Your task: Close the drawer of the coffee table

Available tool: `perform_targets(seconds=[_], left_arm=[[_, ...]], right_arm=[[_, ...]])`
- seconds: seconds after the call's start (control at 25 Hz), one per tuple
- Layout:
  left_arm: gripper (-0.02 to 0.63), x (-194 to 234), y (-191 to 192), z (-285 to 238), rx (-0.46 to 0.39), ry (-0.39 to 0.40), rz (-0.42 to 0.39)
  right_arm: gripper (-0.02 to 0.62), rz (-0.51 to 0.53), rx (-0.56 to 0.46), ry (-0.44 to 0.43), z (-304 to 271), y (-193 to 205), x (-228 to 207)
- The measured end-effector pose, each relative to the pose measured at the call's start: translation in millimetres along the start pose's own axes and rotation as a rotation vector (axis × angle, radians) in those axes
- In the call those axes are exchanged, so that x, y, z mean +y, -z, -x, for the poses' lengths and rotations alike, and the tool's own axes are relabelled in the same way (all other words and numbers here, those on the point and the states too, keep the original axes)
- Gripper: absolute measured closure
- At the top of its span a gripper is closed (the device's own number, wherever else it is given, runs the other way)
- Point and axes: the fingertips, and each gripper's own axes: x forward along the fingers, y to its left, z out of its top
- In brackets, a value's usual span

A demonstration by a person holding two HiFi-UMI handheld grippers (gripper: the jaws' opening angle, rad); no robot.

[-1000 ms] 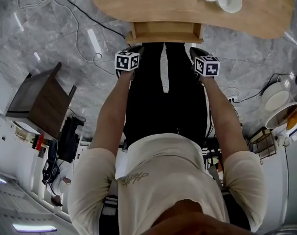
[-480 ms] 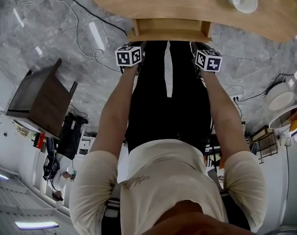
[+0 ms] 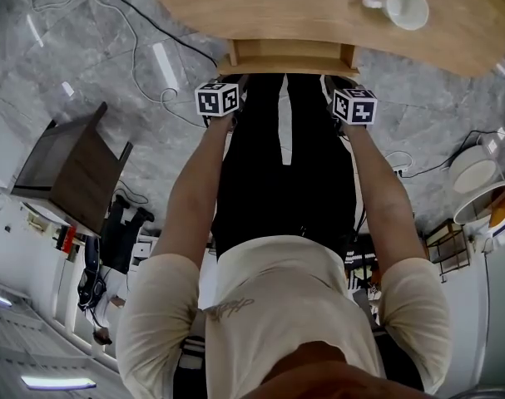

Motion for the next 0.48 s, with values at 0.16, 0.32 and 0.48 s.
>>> perform_targets(seconds=[0.16, 0.32, 0.48], left_arm=[[0.601, -0.1, -16.6, -2.0, -0.012, -0.017, -0.001], [0.601, -2.0, -21.4, -2.6, -0.004, -0.029, -0.002], [0.601, -0.6, -33.5, -2.9, -0.009, -0.051, -0.005]], right_arm=[[0.601, 0.02, 0.007, -0.031, 0.1, -17.4, -1.0], [0.601, 0.018, 0.003, -0.042, 3.7, -21.9, -1.8], [0.601, 0.009, -0.016, -0.011, 2.6, -33.3, -2.9]])
